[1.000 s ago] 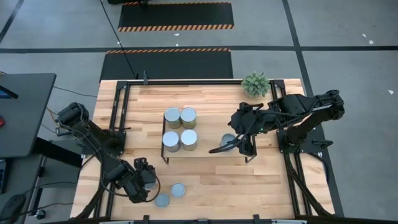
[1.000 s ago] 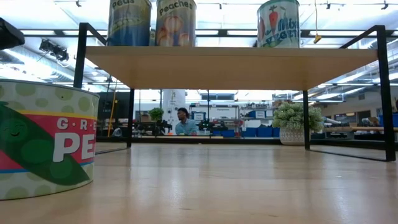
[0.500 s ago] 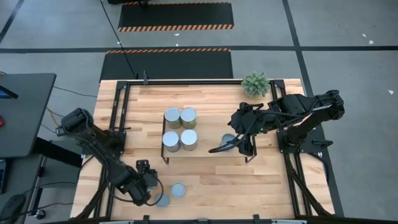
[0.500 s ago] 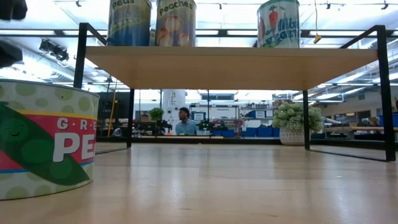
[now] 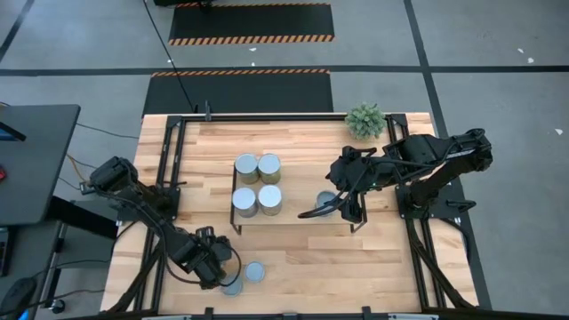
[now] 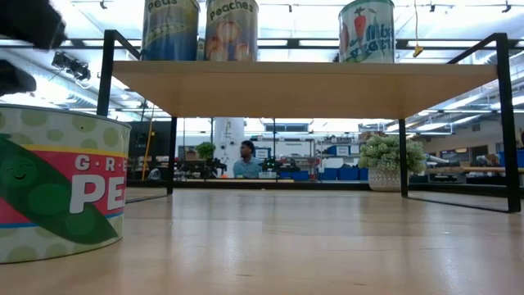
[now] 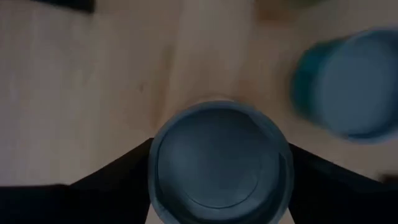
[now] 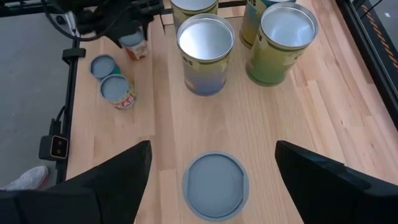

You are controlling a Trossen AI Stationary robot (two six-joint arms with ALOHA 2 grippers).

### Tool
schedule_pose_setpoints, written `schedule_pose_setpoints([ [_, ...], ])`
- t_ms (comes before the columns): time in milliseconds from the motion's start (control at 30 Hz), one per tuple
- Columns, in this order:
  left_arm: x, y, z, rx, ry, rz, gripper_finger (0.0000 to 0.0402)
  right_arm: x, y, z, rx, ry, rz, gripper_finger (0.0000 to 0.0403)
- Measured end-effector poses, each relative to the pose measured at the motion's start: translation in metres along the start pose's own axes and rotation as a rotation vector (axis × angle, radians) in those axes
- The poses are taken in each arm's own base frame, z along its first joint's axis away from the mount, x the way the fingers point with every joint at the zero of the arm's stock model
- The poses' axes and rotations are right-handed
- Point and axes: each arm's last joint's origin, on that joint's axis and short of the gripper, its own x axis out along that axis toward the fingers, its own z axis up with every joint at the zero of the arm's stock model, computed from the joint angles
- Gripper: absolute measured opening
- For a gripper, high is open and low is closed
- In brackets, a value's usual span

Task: Pick and place cans onto a shelf
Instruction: Put the canned diced tomatoes on the shelf

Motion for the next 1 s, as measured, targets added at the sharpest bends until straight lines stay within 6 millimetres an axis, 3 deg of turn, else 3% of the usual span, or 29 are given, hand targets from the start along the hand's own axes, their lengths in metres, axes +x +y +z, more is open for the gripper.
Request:
schedule_pose_setpoints([
  [133,-0.035,-0.013,0.019,-0.011,-0.028,-0.127,0.0285,0.001,-0.002,0.001,-0.002,0.001,-0.005,0.0349],
  [267,-0.087,-0.025,0.039,0.007,-0.119,-0.223,0.0292,0.001,-0.005,0.002,-0.011,0.002,-0.009,0.0349],
  [433,-0.146,-0.023,0.071,0.015,-0.263,-0.270,0.0301,0.002,-0.008,0.005,-0.034,-0.015,-0.004,0.0349],
  [600,-0.187,-0.006,0.103,0.007,-0.444,-0.268,0.0291,0.005,-0.002,0.018,-0.057,-0.151,0.086,0.0349],
  [767,-0.219,0.023,0.133,-0.018,-0.594,-0.230,0.0292,0.012,0.002,0.019,-0.108,-0.184,0.072,0.0349],
  [867,-0.232,0.043,0.148,-0.032,-0.663,-0.196,0.0292,0.010,-0.005,0.015,-0.112,-0.141,0.017,0.0349],
  [1000,-0.245,0.070,0.169,-0.072,-0.758,-0.177,0.0292,-0.006,-0.020,0.010,-0.088,-0.138,-0.049,0.0349],
])
